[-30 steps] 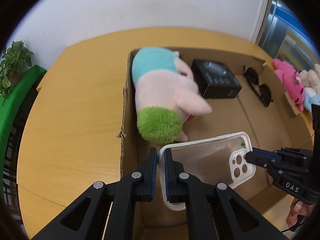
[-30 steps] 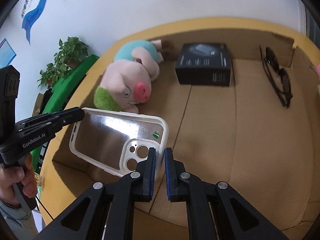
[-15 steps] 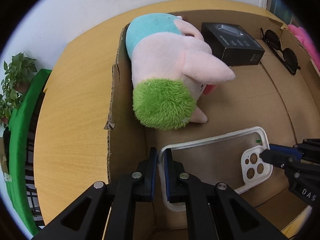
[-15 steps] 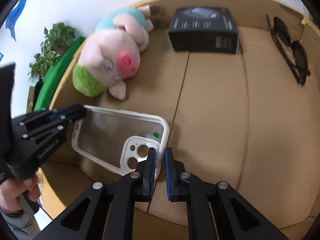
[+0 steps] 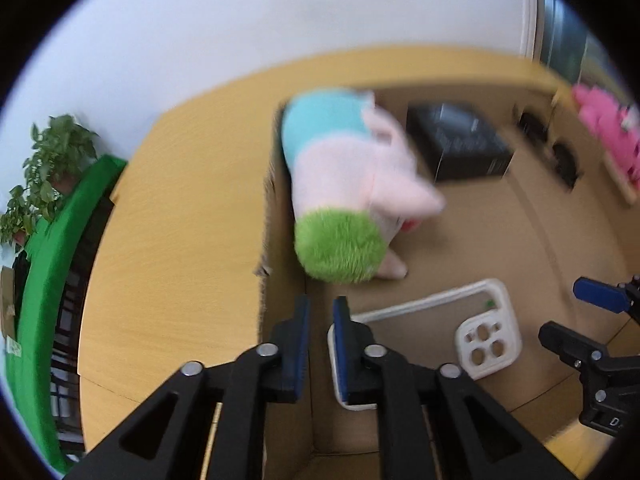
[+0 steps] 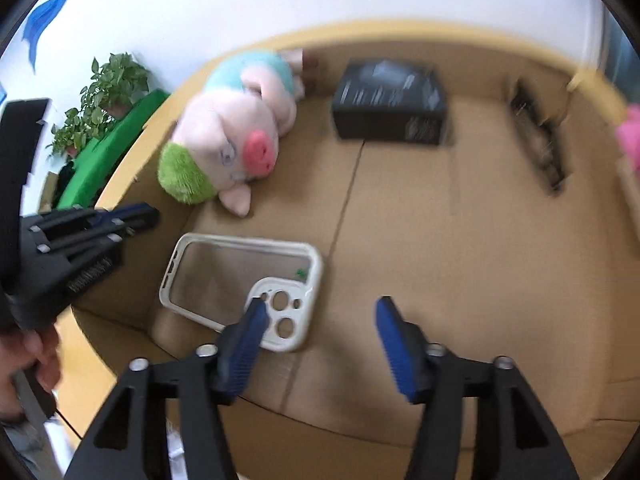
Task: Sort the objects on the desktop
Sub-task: 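Lower the phone case into the box beside the plush pig and open both grippers, then withdraw both grippers and move toward the white phone stand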
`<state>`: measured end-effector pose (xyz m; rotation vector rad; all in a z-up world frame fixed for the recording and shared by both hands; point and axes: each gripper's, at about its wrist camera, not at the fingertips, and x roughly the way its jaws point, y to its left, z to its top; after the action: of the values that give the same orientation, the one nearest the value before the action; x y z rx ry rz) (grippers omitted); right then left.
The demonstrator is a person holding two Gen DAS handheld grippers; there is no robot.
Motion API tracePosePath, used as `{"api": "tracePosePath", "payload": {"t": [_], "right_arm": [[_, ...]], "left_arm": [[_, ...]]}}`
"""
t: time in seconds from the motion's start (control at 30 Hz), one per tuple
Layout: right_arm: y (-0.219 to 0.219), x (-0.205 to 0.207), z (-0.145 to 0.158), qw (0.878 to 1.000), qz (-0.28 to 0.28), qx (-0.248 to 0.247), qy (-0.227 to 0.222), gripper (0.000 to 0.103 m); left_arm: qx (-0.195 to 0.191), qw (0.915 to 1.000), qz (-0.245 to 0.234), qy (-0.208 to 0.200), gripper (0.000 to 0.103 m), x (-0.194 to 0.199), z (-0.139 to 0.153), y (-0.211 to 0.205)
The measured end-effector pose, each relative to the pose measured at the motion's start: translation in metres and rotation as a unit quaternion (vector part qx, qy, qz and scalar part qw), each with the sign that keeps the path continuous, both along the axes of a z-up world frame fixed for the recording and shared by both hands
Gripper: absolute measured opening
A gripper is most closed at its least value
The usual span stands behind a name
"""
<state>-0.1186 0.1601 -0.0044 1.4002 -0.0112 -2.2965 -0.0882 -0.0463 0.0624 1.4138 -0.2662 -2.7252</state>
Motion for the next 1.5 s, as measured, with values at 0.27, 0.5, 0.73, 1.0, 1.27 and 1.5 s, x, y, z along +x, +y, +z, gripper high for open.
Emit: {"api": "tracePosePath", "payload": {"t": [0.27, 0.5, 0.73, 1.0, 1.27, 1.5], "right_arm": [[0.058, 0.071, 0.066, 0.980, -0.065, 0.036, 0.183, 0.087], [0.087, 0.099, 0.076, 0.978, -0.072, 0.030, 0.192, 0.088], [0.091, 0.122, 0.074, 0.974, -0.063, 0.045, 0.214, 0.088], [0.096, 0.132, 0.076, 0.973, -0.057, 0.044, 0.221, 0.088], [0.093, 0.137, 0.076, 0.973, -0.046, 0.041, 0.220, 0.089], [0.077, 0.146, 0.053, 0.980, 0.038, 0.034, 0.190, 0.089]], "left_arm": [[0.038, 0.9769, -0.024, 0.209, 0.080, 0.105, 0.063, 0.032], [0.079, 0.9714, -0.031, 0.222, 0.080, 0.128, 0.064, 0.054], [0.096, 0.9718, -0.020, 0.214, 0.080, 0.148, 0.056, 0.061], [0.099, 0.9726, -0.010, 0.210, 0.080, 0.158, 0.053, 0.062], [0.104, 0.9733, -0.014, 0.204, 0.080, 0.157, 0.050, 0.064], [0.105, 0.9825, -0.004, 0.153, 0.080, 0.172, 0.021, 0.042]]}}
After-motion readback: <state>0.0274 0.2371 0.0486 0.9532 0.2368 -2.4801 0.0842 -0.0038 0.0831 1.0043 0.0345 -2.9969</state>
